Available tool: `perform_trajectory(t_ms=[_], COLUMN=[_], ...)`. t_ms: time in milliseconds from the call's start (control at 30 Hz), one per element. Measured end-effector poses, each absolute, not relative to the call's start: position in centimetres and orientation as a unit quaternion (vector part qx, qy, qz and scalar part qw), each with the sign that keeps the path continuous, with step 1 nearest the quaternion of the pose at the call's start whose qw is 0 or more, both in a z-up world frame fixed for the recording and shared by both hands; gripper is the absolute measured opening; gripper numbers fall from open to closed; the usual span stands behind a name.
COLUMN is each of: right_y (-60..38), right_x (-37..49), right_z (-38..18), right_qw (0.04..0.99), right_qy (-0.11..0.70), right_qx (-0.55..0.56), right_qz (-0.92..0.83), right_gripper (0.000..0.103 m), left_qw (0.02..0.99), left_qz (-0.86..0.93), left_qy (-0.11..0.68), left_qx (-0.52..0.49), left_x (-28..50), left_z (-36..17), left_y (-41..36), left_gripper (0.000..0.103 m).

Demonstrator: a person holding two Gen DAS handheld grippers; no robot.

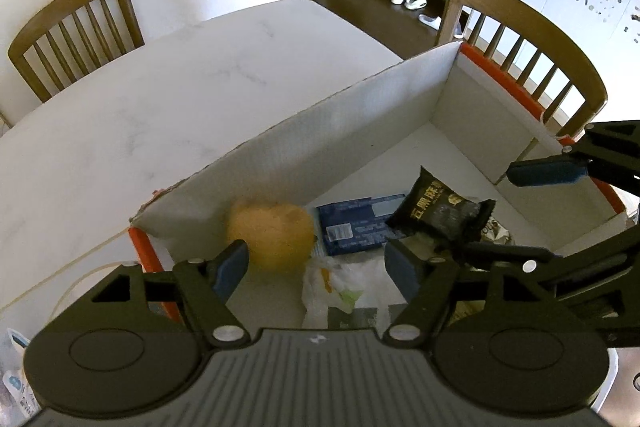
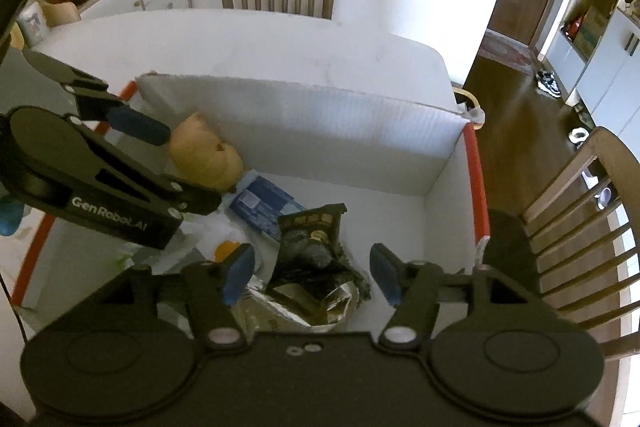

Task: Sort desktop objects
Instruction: 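Lower both items into the shoebox and open both tools, then withdraw both tools from the shoebox back toward the remaining snacks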

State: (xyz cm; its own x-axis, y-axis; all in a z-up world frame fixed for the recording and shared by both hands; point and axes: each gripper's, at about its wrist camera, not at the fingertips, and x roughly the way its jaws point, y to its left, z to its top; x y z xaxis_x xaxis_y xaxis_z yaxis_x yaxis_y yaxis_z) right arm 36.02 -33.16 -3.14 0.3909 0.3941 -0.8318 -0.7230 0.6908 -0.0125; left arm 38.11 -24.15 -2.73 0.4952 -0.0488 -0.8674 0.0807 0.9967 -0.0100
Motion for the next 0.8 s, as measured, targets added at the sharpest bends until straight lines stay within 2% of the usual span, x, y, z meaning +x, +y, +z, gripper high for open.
perform_trajectory(t_ms=[100, 800], right_y=[-33.5, -35.4], right_x=[35.7, 32.3], right_z=[-2.5, -0.5], right_qw=[0.814, 0.825], right_qy=[0.427, 0.41], right_qx=[-0.186, -0.145], right_qz=[0.347, 0.36], right_gripper=[0.064, 0.07], left_qw=[0.867, 0.882], left_qz=[-0.04, -0.041], left_qy=[0.496, 0.469], left_qx=[0.017, 0.017], left_x=[37.6, 31.6], left_z=[-2.1, 0.8], left_y=[-24.2, -24.9], left_gripper=[0.078, 0.078])
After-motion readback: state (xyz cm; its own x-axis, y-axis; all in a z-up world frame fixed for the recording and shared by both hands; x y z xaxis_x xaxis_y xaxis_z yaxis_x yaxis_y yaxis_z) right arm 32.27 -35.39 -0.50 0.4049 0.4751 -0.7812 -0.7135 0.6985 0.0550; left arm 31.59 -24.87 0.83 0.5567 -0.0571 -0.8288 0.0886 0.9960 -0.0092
